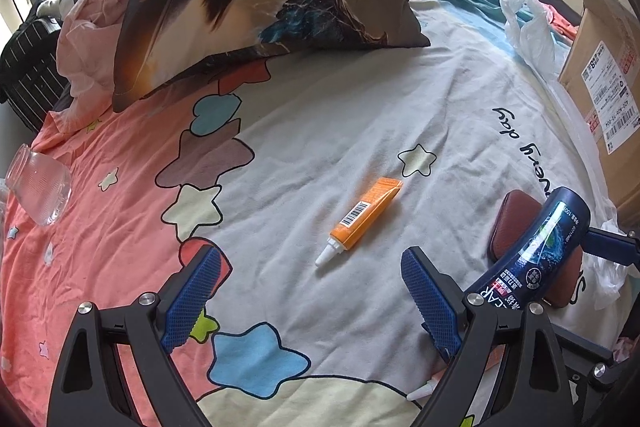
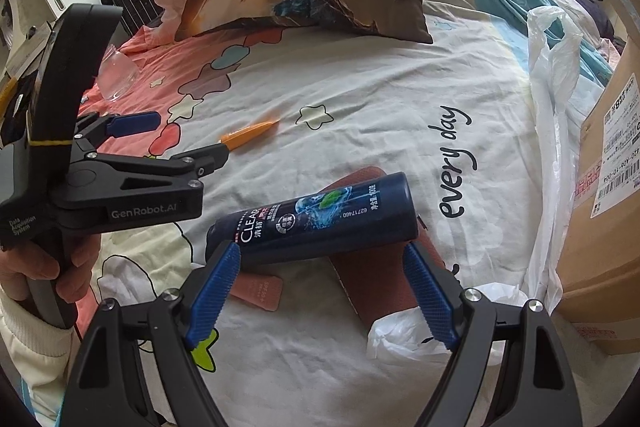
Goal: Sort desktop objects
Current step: 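Lower the right gripper around the blue CLEAR shampoo bottle and close it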
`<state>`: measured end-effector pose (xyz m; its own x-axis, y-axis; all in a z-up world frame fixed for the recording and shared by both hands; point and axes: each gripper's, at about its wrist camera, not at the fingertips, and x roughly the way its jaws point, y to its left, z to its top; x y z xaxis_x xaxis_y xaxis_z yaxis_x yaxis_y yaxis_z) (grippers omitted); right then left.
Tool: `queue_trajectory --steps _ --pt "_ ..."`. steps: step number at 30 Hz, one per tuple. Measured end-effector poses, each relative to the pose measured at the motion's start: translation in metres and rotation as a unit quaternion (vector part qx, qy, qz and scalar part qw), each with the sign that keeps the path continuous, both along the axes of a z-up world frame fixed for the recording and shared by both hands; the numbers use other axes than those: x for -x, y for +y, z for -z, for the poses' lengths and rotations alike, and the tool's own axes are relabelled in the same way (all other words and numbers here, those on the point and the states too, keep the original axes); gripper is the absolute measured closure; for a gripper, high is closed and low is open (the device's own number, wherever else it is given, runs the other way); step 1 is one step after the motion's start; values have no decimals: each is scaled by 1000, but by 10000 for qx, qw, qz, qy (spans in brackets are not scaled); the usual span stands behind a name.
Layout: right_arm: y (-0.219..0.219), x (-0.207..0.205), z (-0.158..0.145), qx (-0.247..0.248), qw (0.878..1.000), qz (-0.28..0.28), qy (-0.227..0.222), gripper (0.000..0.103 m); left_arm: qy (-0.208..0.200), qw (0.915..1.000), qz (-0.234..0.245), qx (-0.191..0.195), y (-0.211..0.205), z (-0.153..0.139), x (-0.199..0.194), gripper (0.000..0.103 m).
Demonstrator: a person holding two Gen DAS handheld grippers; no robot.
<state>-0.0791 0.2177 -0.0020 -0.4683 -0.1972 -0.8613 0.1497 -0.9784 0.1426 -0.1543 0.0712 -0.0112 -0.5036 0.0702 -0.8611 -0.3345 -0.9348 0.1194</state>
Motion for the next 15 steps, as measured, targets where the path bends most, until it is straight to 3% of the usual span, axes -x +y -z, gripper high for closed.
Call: queue_trajectory --steps 15 --pt "1 9 6 48 10000 -26 -19 22 -11 9997 -125 211 1 16 18 9"
